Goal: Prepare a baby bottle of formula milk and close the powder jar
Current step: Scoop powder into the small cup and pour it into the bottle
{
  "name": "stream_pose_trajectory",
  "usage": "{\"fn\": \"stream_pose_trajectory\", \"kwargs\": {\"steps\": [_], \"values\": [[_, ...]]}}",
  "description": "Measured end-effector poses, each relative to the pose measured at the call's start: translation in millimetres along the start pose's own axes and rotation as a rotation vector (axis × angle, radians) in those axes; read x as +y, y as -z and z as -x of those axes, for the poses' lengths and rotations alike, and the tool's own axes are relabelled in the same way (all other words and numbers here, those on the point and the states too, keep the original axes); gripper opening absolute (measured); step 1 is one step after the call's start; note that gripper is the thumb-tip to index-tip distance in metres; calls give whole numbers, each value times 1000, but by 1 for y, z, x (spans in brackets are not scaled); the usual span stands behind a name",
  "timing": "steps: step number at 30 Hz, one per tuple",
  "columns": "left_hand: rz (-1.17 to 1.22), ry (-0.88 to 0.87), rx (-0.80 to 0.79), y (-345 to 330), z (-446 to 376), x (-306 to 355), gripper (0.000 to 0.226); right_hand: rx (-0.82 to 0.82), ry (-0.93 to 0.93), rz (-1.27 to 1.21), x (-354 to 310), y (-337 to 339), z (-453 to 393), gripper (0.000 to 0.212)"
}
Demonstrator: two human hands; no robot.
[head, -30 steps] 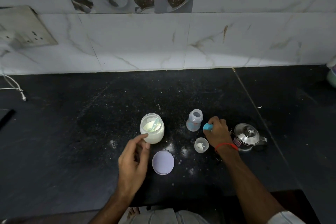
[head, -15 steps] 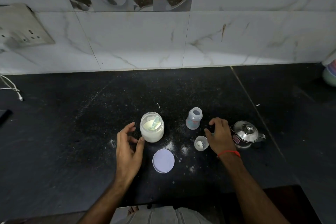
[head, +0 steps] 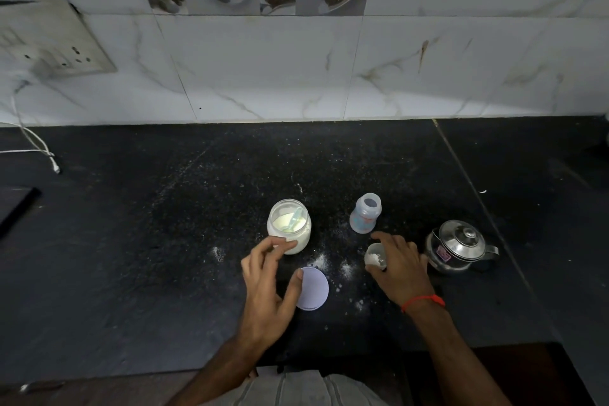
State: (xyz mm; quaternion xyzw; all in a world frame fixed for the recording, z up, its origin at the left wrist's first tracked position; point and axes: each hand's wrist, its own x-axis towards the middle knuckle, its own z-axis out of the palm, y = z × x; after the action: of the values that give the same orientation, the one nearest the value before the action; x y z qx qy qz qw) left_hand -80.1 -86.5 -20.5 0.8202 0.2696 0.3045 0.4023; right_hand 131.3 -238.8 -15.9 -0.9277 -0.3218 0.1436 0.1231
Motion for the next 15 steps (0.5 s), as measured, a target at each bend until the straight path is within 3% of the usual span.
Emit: {"fn": "stream_pose_trajectory", "kwargs": {"steps": [3,7,11,15], "values": [[-40,-66,-98,6,0,3,46,18,105,-257,-26,9,6,46],[132,16,-260,8,-1,13,74,-47,280,-517,-83,23,16,50],[217,195,-77,9,-6,11,71,-83,310,-593,-126,22,19,42],[193,207,71,23,-10,6,52,-166,354,-670,-139,23,13,41]]}}
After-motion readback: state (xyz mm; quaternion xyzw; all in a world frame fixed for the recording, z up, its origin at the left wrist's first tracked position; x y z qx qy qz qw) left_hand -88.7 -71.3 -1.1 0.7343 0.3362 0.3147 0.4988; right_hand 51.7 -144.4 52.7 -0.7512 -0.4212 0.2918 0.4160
